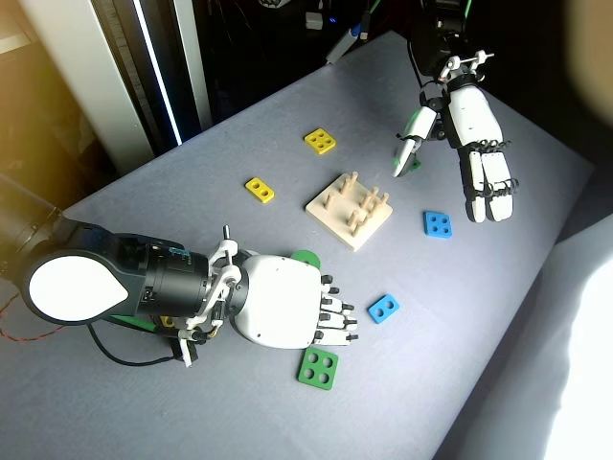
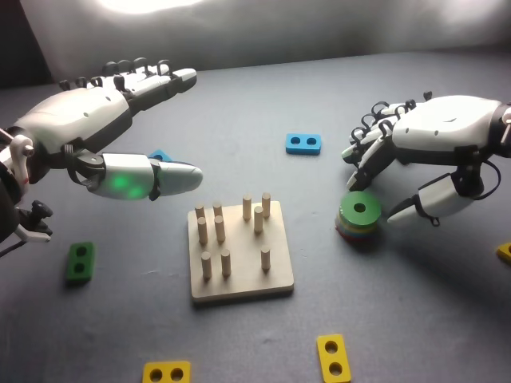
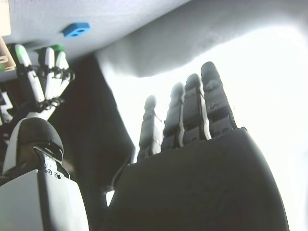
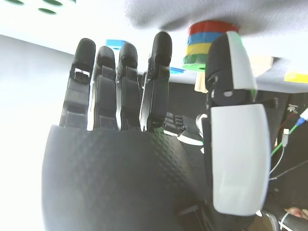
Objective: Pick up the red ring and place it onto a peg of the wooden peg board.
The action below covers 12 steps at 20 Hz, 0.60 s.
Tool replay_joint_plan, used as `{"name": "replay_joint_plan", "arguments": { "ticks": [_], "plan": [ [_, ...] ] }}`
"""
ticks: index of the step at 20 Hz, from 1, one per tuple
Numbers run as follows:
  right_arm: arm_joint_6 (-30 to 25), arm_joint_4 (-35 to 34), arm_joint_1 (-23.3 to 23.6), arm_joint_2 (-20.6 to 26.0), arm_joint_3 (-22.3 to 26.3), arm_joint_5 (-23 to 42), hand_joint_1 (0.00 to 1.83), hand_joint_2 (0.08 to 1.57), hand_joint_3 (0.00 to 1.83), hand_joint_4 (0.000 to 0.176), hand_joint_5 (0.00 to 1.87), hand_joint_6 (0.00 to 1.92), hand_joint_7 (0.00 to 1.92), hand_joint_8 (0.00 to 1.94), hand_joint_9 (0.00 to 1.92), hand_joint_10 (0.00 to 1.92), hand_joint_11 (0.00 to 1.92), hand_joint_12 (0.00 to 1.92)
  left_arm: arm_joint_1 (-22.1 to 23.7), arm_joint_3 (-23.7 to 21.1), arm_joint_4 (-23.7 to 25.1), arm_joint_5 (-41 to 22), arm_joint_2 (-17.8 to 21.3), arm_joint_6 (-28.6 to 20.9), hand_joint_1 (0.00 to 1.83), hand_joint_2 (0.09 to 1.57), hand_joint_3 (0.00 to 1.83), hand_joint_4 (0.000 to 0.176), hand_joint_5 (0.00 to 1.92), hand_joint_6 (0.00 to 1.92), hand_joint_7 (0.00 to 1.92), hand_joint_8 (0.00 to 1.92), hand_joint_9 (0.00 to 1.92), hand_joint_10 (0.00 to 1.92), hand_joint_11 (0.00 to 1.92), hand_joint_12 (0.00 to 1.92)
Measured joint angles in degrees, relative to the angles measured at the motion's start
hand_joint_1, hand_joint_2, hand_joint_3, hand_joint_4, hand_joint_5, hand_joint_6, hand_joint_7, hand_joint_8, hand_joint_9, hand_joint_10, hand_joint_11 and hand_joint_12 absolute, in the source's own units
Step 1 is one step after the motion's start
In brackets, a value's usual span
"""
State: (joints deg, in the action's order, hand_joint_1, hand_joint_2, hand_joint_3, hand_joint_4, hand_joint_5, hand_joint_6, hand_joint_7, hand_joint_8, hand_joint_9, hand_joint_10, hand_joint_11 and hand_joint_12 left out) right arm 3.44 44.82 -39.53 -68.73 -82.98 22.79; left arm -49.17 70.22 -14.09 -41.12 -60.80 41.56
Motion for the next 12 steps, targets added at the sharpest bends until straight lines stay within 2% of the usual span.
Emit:
{"name": "replay_joint_plan", "arguments": {
  "ticks": [4,5,6,8,9,10,12],
  "plan": [
    [0.0,-0.1,0.0,-0.5,0.2,0.1,0.94,1.01,0.00,0.000,0.69,0.01,0.40,0.00,0.25,0.01,0.00,1.05,0.0,0.0,0.0,0.0,0.0,0.0,0.45,1.00,0.00,0.151,0.06,0.00,0.02,0.00,0.00,0.00,0.00,0.07],
    [-0.1,-0.1,0.0,-0.6,0.3,0.2,0.94,1.01,0.00,0.006,0.67,0.00,0.39,0.00,0.25,0.00,0.00,1.05,0.0,0.0,0.0,0.0,0.0,0.0,0.45,1.01,0.00,0.151,0.06,0.00,0.01,0.00,0.00,0.00,0.00,0.07],
    [-0.1,-0.1,0.0,-0.7,0.3,0.3,0.95,1.01,0.00,0.007,0.66,0.00,0.39,0.00,0.24,0.00,0.00,1.05,0.0,0.0,0.0,0.0,0.0,0.0,0.46,1.01,0.00,0.161,0.06,0.00,0.01,0.00,0.00,0.00,0.00,0.06],
    [-0.1,-0.1,0.0,-0.7,0.3,0.3,0.93,1.01,0.00,0.007,0.66,0.00,0.39,0.00,0.24,0.00,0.00,1.05,0.0,0.0,0.0,0.0,0.0,0.0,0.46,1.01,0.00,0.151,0.06,0.00,0.01,0.00,0.00,0.00,0.00,0.06],
    [-0.1,-0.1,0.0,-0.7,0.3,0.3,0.94,1.01,0.00,0.003,0.67,0.01,0.39,0.00,0.24,0.00,0.00,1.05,0.0,0.0,0.0,0.0,0.0,0.0,0.45,1.00,0.00,0.158,0.06,0.00,0.01,0.00,0.00,0.00,0.00,0.06],
    [-0.1,-0.1,0.0,-0.7,0.3,0.3,0.94,1.01,0.00,0.009,0.67,0.01,0.39,0.00,0.24,0.00,0.00,1.03,0.0,0.0,0.0,0.0,0.0,0.0,0.45,1.00,0.00,0.164,0.06,0.00,0.01,0.00,0.00,0.00,0.00,0.07],
    [-0.1,-0.1,0.0,-0.7,0.3,0.3,0.94,1.02,0.00,0.001,0.68,0.01,0.39,0.00,0.25,0.01,0.00,1.02,0.0,0.0,0.0,0.0,0.0,0.0,0.45,1.01,0.00,0.163,0.06,0.00,0.01,0.00,0.00,0.00,0.00,0.07]
  ]
}}
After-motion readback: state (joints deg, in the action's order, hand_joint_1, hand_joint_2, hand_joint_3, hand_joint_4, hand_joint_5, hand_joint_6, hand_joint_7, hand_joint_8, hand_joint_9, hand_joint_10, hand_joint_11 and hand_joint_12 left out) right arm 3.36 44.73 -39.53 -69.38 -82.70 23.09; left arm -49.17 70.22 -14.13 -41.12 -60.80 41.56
